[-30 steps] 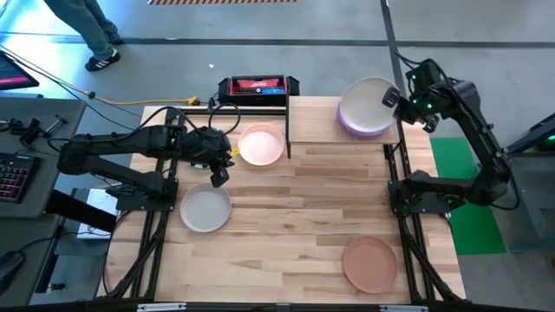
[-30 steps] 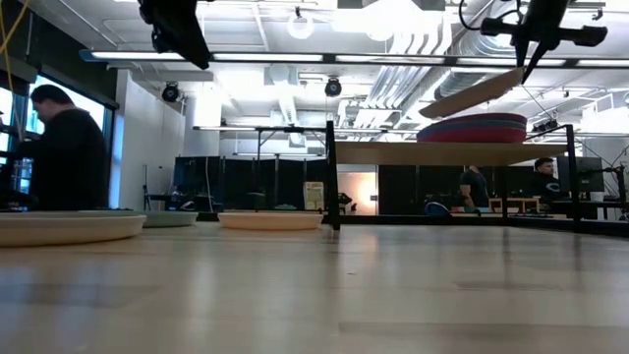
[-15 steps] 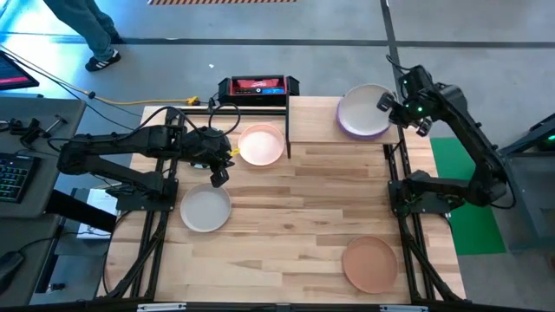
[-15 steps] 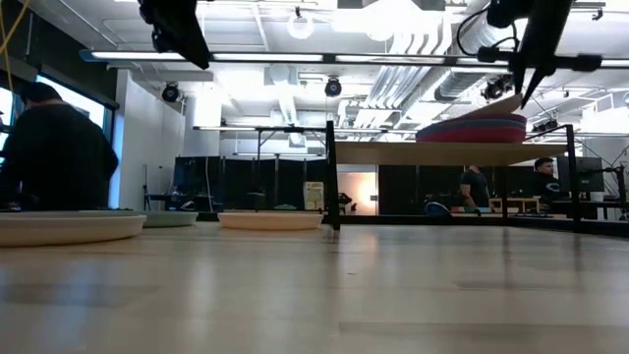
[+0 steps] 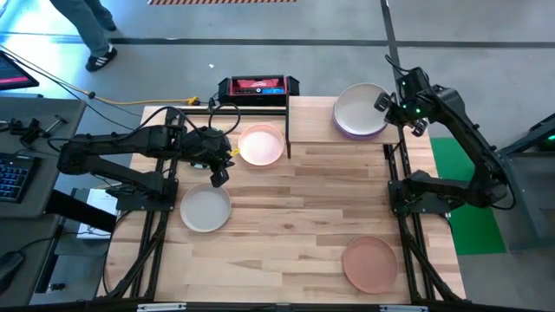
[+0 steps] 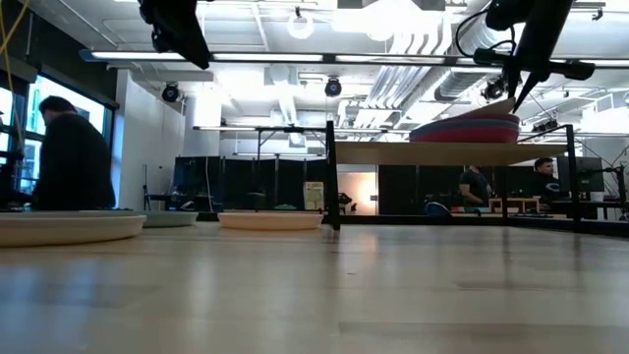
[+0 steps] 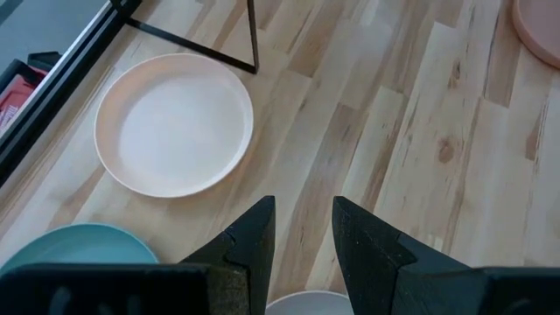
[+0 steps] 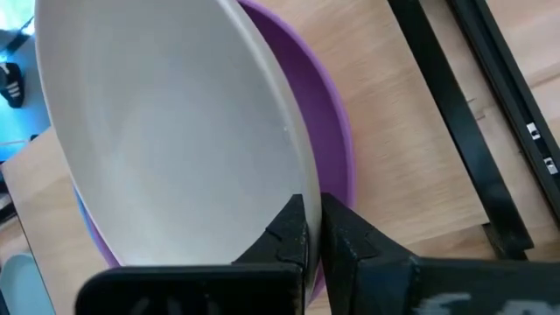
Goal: Place and stack plates onto a shelf
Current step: Stack bottom gray plate on top of the purple plate on the shelf, then adjust the stacked plates on the shelf, then put the light blue plate on the shelf
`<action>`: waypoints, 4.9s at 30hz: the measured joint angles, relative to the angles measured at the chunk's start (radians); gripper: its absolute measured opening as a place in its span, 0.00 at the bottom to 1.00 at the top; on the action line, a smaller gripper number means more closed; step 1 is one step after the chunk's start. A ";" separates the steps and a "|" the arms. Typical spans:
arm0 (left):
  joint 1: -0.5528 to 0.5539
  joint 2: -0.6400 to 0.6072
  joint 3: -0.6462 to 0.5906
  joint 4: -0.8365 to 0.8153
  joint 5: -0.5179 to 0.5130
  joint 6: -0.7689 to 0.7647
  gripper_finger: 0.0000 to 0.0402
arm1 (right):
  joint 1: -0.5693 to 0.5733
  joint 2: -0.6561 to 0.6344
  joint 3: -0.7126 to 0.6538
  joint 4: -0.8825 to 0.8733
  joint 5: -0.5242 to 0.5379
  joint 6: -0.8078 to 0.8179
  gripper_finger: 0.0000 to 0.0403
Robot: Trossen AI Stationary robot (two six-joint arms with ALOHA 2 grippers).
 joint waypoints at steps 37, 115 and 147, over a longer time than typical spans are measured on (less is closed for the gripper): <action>0.060 0.000 0.000 0.003 -0.023 -0.009 0.26 | 0.001 -0.039 0.002 -0.052 -0.116 -0.138 0.32; 0.309 0.000 0.000 0.058 -0.026 -0.043 0.26 | 0.528 0.305 0.003 0.399 0.142 -0.263 0.00; 0.310 0.000 -0.369 0.055 -0.003 -0.225 0.26 | 0.710 0.305 0.427 0.399 0.025 -0.703 0.00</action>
